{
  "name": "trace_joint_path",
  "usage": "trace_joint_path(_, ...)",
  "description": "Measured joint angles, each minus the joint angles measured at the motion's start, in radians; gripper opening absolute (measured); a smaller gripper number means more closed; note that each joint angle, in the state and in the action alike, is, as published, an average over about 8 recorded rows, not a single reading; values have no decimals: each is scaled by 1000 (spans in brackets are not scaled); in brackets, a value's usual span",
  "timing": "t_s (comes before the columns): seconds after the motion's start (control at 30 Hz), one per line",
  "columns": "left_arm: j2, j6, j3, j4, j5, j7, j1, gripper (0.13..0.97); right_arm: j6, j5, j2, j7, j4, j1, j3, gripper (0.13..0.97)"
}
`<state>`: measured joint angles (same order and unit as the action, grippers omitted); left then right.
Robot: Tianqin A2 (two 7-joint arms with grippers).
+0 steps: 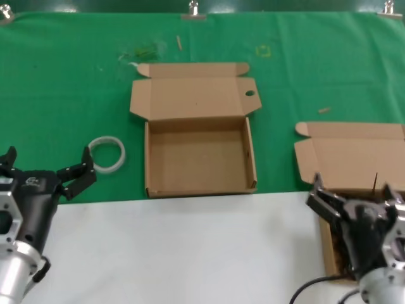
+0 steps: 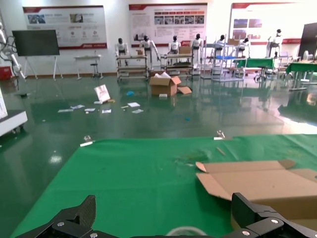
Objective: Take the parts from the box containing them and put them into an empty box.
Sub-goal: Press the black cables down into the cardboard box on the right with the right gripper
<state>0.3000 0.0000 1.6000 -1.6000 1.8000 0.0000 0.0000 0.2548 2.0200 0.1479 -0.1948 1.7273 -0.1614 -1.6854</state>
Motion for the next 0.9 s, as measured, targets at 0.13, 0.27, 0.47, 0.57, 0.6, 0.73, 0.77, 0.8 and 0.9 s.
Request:
trace_joint_path(0.13, 0, 0, 0, 0, 0, 0, 0, 966, 119, 112, 0, -139, 75, -101, 3, 966)
trace_joint_path(0.27, 0, 0, 0, 0, 0, 0, 0, 966, 226, 200, 0, -315, 146, -201, 35, 966)
trace_joint_path(0.47, 0, 0, 0, 0, 0, 0, 0, 966, 327, 244, 0, -593, 209, -269, 76, 966)
trace_joint_path(0.57, 0, 0, 0, 0, 0, 0, 0, 966, 361, 257, 0, -729, 225, -257, 80, 966)
trace_joint_path(0.6, 0, 0, 0, 0, 0, 0, 0, 966, 372, 264, 0, -772, 229, -247, 80, 966)
trace_joint_path(0.73, 0, 0, 0, 0, 0, -1, 0, 966, 422, 304, 0, -949, 229, -181, 71, 966)
trace_joint_path(0.77, 0, 0, 0, 0, 0, -1, 0, 966, 434, 316, -1, -993, 222, -159, 67, 966)
trace_joint_path(0.8, 0, 0, 0, 0, 0, -1, 0, 966, 447, 330, -1, -1038, 214, -137, 62, 966)
trace_joint_path(0.9, 0, 0, 0, 0, 0, -1, 0, 966, 482, 379, -1, -1174, 173, -63, 48, 966)
